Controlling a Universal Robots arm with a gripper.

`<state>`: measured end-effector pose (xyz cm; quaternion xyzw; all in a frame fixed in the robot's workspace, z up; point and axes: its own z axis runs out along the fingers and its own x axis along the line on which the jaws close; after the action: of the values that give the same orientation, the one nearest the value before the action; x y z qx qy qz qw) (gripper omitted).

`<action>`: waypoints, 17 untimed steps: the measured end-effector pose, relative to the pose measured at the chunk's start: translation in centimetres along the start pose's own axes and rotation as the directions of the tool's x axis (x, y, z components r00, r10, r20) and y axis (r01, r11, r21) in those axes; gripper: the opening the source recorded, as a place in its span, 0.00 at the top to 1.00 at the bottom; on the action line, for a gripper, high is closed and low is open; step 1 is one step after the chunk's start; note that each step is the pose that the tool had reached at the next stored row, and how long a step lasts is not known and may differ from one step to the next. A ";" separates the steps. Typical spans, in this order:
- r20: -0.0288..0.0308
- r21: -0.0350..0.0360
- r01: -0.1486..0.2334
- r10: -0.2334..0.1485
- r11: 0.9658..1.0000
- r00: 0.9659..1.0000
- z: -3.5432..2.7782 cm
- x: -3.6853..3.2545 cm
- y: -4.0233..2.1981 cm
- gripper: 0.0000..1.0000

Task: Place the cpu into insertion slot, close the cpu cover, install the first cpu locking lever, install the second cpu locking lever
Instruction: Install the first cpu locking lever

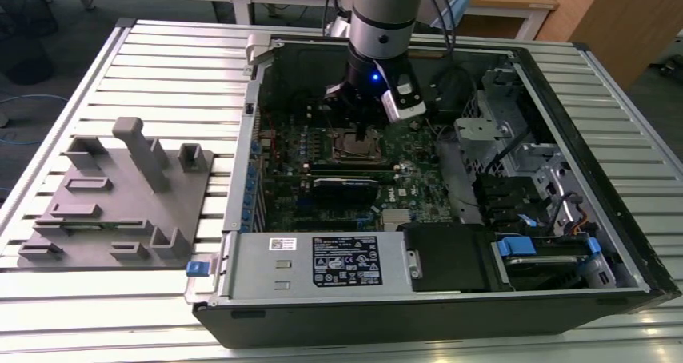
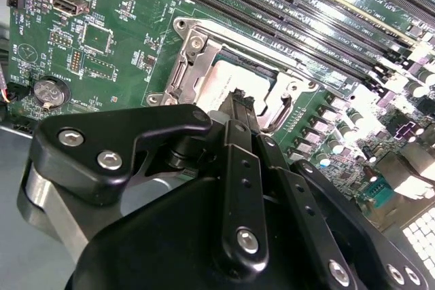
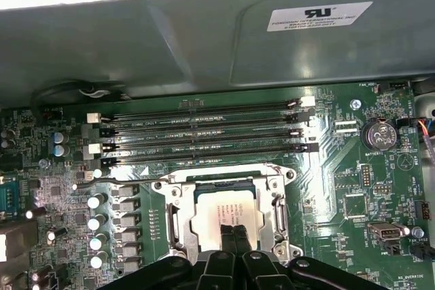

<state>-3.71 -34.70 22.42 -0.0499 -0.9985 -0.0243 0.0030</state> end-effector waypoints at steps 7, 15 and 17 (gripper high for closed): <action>0.000 0.000 0.000 0.000 1.000 1.000 -0.15 0.00 0.01 0.89; 0.000 0.000 0.000 0.000 1.000 1.000 -0.26 0.00 0.01 0.89; 0.000 0.000 0.000 0.000 1.000 1.000 -0.34 0.00 0.01 0.89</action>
<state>-3.71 -34.71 22.76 -0.0499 -0.9985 -0.0240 0.0031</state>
